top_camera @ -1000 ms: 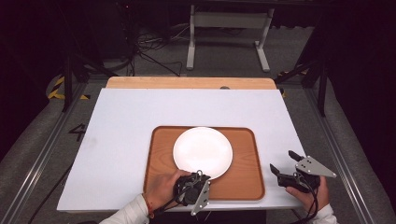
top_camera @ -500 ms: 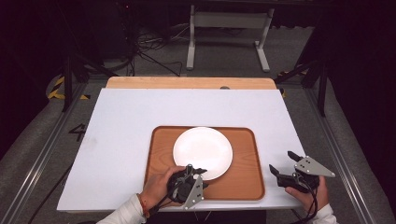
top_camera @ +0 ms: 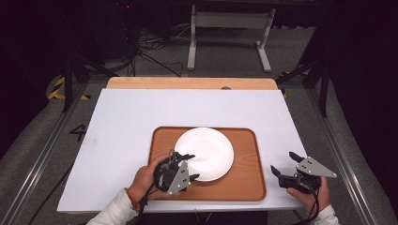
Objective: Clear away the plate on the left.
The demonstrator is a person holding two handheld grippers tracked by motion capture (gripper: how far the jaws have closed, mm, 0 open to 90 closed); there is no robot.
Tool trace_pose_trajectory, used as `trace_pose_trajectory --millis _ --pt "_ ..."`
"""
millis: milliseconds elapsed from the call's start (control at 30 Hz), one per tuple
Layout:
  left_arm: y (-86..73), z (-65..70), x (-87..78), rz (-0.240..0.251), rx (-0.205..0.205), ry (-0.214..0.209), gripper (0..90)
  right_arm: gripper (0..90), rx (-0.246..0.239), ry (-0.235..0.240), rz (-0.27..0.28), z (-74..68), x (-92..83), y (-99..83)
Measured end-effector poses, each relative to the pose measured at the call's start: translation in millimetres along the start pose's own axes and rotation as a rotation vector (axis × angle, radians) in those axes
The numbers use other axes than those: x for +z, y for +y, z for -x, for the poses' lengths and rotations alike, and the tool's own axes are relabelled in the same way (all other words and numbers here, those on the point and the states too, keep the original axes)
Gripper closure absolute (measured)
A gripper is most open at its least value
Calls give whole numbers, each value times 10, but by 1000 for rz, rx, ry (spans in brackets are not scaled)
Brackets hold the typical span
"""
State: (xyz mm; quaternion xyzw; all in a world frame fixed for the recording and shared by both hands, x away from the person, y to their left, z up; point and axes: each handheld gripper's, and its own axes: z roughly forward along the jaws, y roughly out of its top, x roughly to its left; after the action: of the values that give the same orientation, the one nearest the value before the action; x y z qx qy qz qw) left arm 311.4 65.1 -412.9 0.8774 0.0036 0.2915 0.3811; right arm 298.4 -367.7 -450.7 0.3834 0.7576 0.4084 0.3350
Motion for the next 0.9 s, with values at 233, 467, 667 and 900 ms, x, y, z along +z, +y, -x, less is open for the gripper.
trace_pose_trajectory --millis 233,467,667,900 --pt "-132 -166 -105 -6 -46 8 283 148 1 1 -4 5 4 -9" --pt "-292 -314 -200 -14 -72 13 214 147 -2 2 -1 0 2 -5" --pt "-472 -432 -252 -22 -125 -2 179 148 -9 1 -2 -16 0 4" --pt "-653 -485 -322 -63 -170 30 158 148 -11 0 -6 -16 11 2"
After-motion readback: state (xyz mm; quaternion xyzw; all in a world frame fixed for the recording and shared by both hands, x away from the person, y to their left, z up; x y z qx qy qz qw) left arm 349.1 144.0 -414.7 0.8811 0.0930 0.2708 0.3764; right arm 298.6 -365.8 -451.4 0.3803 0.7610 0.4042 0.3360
